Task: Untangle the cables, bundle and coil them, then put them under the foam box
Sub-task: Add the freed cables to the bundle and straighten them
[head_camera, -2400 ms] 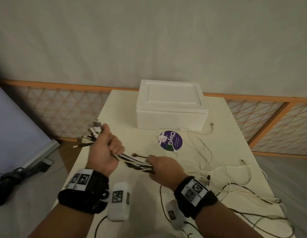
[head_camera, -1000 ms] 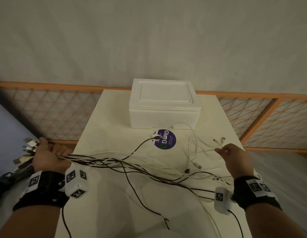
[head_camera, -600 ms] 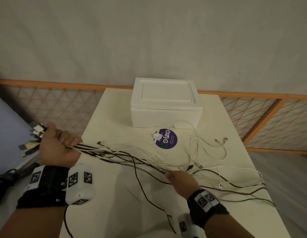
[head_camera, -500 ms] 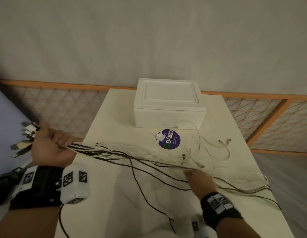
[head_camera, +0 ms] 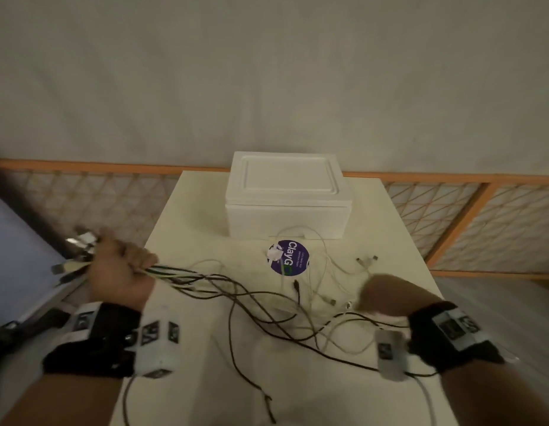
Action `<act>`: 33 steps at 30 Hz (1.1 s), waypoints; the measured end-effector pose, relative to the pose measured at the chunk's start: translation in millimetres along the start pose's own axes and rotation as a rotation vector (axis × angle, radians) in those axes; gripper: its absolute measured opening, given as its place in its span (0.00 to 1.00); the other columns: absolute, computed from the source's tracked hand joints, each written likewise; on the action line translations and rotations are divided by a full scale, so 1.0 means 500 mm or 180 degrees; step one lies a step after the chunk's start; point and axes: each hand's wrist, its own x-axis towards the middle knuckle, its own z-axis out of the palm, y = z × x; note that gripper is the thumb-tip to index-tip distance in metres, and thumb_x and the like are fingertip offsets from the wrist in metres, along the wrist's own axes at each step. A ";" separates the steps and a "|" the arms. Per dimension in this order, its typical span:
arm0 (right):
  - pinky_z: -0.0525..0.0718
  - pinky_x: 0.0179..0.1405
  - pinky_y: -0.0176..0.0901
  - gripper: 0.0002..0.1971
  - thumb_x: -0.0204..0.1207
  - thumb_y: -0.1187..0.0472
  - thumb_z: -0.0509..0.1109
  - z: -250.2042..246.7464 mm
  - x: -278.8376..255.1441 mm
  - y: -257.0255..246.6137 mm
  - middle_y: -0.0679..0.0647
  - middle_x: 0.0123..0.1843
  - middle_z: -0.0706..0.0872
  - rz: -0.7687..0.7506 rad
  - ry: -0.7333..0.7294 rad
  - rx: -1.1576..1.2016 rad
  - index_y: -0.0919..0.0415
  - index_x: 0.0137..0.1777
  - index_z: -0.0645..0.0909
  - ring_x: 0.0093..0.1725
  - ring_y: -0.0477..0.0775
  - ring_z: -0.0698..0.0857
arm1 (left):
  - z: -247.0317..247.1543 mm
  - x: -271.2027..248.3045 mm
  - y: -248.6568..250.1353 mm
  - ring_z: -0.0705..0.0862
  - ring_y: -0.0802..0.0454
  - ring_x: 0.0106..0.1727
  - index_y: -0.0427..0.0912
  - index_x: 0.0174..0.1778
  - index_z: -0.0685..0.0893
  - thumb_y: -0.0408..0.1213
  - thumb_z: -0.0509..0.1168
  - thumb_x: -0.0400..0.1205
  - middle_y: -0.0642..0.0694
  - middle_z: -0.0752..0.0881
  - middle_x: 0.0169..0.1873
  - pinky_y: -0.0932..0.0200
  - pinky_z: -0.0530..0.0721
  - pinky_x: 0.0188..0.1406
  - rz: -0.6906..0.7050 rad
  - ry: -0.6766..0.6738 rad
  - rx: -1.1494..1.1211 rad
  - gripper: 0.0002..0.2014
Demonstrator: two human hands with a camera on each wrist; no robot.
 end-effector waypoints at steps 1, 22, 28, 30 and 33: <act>0.73 0.47 0.28 0.19 0.76 0.45 0.69 -0.026 0.005 -0.057 0.48 0.48 0.85 -0.0443 0.0550 0.0602 0.60 0.55 0.85 0.46 0.44 0.79 | 0.038 -0.045 -0.033 0.66 0.60 0.15 0.49 0.18 0.69 0.54 0.60 0.82 0.54 0.67 0.13 0.67 0.69 0.14 -0.0076 -0.0236 0.0082 0.26; 0.80 0.54 0.54 0.33 0.55 0.46 0.78 -0.028 -0.036 -0.363 0.56 0.53 0.81 -0.1413 0.2685 0.1203 0.64 0.57 0.76 0.53 0.60 0.80 | 0.110 -0.176 -0.143 0.63 0.58 0.17 0.48 0.16 0.69 0.50 0.59 0.84 0.52 0.64 0.14 0.64 0.69 0.18 -0.0689 -0.1152 0.0687 0.27; 0.69 0.32 0.42 0.34 0.53 0.20 0.65 -0.051 -0.071 -0.361 0.46 0.33 0.76 -0.0375 0.2364 0.0508 0.54 0.34 0.70 0.35 0.51 0.77 | 0.105 -0.145 -0.112 0.62 0.58 0.17 0.49 0.19 0.71 0.49 0.60 0.84 0.52 0.64 0.15 0.65 0.67 0.19 -0.0323 -0.0907 0.0680 0.25; 0.67 0.28 0.40 0.29 0.59 0.27 0.70 -0.066 -0.079 -0.359 0.46 0.30 0.75 -0.0911 0.2469 0.0387 0.54 0.31 0.69 0.33 0.51 0.77 | 0.094 -0.144 -0.117 0.61 0.57 0.17 0.49 0.17 0.69 0.50 0.61 0.83 0.52 0.63 0.15 0.63 0.65 0.18 -0.0331 -0.0846 0.0731 0.26; 0.79 0.46 0.48 0.26 0.58 0.49 0.79 -0.072 -0.077 -0.391 0.51 0.47 0.84 -0.1654 0.2872 0.0929 0.57 0.54 0.77 0.46 0.54 0.83 | 0.086 -0.162 -0.134 0.66 0.56 0.16 0.47 0.13 0.70 0.54 0.62 0.79 0.51 0.66 0.14 0.63 0.68 0.17 -0.0508 -0.1073 0.0990 0.28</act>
